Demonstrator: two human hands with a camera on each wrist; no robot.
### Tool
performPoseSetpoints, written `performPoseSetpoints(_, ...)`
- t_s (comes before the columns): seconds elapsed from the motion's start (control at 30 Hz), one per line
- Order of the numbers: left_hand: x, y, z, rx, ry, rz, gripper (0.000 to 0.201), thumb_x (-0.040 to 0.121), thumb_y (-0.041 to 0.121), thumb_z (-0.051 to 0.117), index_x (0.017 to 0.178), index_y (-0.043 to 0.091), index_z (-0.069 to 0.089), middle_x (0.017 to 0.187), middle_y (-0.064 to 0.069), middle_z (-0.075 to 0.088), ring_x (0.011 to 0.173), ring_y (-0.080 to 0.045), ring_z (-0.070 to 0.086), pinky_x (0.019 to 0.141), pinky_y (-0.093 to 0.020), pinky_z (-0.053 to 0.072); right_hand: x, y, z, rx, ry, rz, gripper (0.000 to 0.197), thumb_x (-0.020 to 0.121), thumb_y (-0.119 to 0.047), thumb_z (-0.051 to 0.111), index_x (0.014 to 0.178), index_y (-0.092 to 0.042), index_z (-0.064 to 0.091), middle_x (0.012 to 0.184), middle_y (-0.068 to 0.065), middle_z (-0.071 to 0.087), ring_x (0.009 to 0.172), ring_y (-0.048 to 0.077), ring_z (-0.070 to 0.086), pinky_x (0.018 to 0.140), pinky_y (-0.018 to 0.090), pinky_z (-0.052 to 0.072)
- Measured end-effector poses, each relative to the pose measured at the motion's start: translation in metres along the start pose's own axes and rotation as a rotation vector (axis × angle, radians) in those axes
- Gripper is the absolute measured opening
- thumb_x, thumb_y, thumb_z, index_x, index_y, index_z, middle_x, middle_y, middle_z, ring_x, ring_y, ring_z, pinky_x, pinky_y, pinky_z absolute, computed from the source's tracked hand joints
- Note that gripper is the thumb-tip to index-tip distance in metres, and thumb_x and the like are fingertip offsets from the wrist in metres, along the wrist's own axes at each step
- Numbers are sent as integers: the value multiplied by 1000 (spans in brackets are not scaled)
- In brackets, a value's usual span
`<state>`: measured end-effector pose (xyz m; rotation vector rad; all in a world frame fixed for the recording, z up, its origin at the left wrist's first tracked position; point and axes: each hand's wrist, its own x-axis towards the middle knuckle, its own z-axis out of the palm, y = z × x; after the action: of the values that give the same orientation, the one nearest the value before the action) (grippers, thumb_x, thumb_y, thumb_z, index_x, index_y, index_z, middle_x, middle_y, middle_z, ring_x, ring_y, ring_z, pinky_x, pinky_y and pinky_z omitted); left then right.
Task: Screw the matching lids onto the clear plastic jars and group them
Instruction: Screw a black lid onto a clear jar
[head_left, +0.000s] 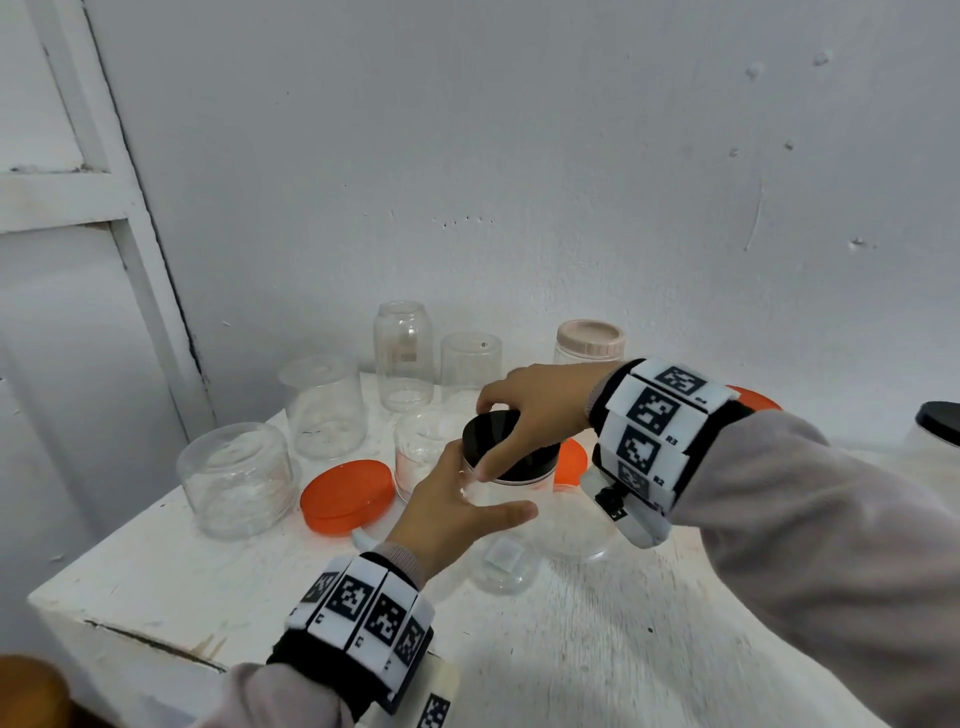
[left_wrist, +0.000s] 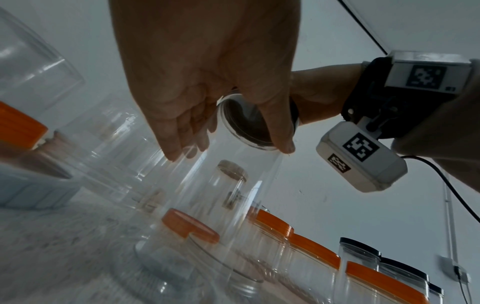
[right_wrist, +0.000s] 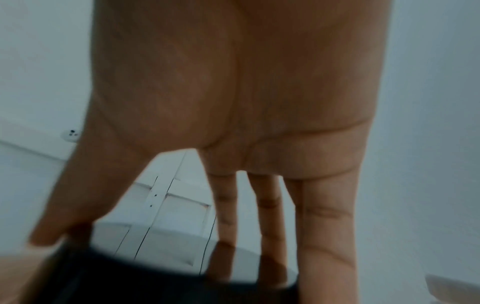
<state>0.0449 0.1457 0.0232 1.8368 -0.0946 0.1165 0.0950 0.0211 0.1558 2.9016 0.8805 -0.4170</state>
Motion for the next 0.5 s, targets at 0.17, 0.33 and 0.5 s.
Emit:
performPoseSetpoints(0.17, 0, 0, 0, -3, 1, 0, 74, 67, 33, 85, 127, 35, 42, 119, 25, 51, 109, 6, 47, 82, -13, 36, 2, -1, 3, -15, 17, 35, 83, 70, -77, 58, 135, -27, 43, 126, -5, 50, 106, 15, 51, 82, 31, 43)
performPoseSetpoints(0.33, 0, 1, 1, -3, 10, 6, 77, 66, 33, 85, 126, 38, 37, 115, 29, 49, 105, 11, 45, 89, -16, 35, -5, 6, -5, 62, -88, -52, 83, 73, -52, 75, 143, -42, 32, 143, -13, 36, 130, 14, 38, 102, 35, 39)
performPoseSetpoints(0.5, -1, 1, 0, 9, 2, 12, 77, 67, 35, 85, 128, 37, 38, 116, 30, 49, 107, 10, 45, 83, -11, 36, -3, 5, -1, 65, -38, -17, 78, 69, -64, 71, 136, -38, 40, 129, -11, 46, 108, 14, 55, 93, 35, 47)
